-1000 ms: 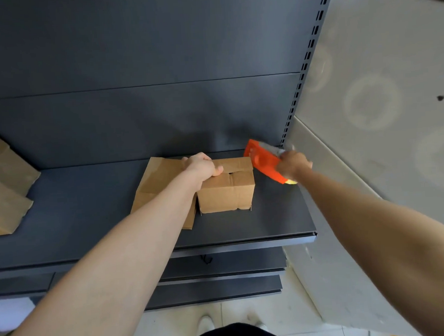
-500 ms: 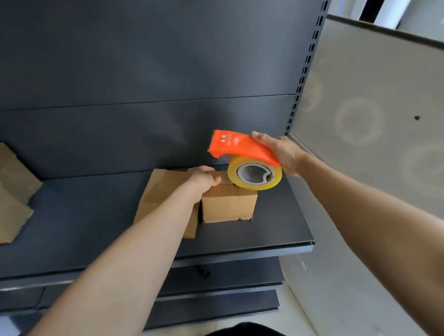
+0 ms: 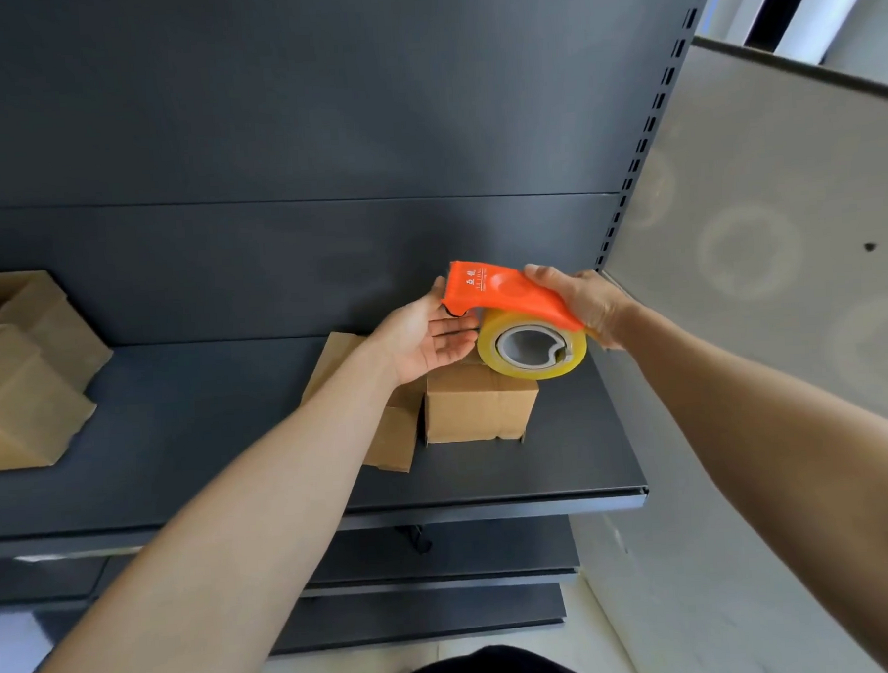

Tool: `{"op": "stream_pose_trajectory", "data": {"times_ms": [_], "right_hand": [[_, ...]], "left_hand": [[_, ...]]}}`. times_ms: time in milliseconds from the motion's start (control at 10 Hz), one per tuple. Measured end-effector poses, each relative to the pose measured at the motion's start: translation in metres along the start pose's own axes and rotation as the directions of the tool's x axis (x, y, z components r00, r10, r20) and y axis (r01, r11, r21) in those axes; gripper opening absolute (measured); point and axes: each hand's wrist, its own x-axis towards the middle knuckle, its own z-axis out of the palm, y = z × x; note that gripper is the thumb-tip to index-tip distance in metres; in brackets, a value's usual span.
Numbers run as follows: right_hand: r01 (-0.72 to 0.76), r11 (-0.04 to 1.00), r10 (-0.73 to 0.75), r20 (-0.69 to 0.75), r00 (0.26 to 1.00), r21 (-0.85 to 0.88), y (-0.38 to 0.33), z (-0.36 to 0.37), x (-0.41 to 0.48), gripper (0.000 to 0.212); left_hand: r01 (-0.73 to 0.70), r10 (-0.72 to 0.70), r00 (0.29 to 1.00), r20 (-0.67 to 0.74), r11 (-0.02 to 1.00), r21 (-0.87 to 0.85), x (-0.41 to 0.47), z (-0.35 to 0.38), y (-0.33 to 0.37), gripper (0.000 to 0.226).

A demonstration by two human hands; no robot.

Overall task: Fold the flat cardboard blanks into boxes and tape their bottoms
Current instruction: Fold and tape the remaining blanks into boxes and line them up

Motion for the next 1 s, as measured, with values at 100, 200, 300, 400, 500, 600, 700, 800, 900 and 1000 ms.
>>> {"op": "stream_pose_trajectory", "data": {"times_ms": [100, 200, 300, 400, 500, 600, 700, 800, 900, 1000], "right_hand": [[-0.001, 1.0, 0.001, 0.0, 1.0, -0.022, -0.002, 0.0, -0.001, 0.042], [-0.002, 0.999, 0.002, 0.004, 1.0, -0.04, -0.001, 0.0, 0.001, 0.042], [-0.002, 0.998, 0.002, 0.003, 1.0, -0.066, -0.003, 0.0, 0.002, 0.043], [-0.002, 0.996, 0.002, 0.004, 1.0, -0.094, -0.005, 0.0, 0.002, 0.044], [-0.001, 0.993, 0.002, 0.005, 1.0, -0.119, -0.006, 0.0, 0.002, 0.044], [-0.001, 0.993, 0.002, 0.007, 1.0, -0.121, -0.007, 0.0, 0.003, 0.044], [0.001, 0.993, 0.001, 0.016, 1.0, -0.114, -0.007, 0.0, 0.003, 0.043], [0.005, 0.994, -0.002, 0.021, 1.0, -0.109, -0.007, 0.0, 0.002, 0.043], [0.008, 0.993, -0.006, 0.022, 1.0, -0.115, -0.007, 0.0, 0.001, 0.043], [0.012, 0.992, -0.008, 0.034, 0.999, -0.122, -0.008, 0.0, 0.001, 0.043]], "left_hand": [[-0.011, 0.011, 1.0, -0.008, 1.0, -0.008, 0.001, -0.003, 0.001, 0.043], [-0.019, 0.017, 1.0, -0.026, 0.997, -0.073, 0.002, -0.004, 0.001, 0.032], [-0.054, 0.046, 0.998, -0.05, 0.986, -0.155, 0.003, -0.001, 0.004, 0.019], [-0.079, 0.069, 0.995, -0.067, 0.983, -0.166, 0.003, -0.001, 0.006, 0.012], [-0.078, 0.067, 0.995, -0.073, 0.984, -0.159, 0.003, -0.002, 0.006, 0.01], [-0.071, 0.06, 0.996, -0.06, 0.979, -0.193, 0.002, -0.002, 0.005, 0.014], [-0.074, 0.066, 0.997, -0.043, 0.966, -0.248, 0.002, -0.003, -0.003, 0.018], [-0.108, 0.089, 0.988, -0.123, 0.98, -0.164, 0.008, -0.007, -0.02, 0.011], [-0.119, 0.1, 0.986, -0.135, 0.983, -0.14, 0.011, -0.011, -0.028, 0.01], [-0.11, 0.076, 0.98, -0.183, 0.976, -0.188, 0.013, -0.016, -0.027, 0.025]]}}
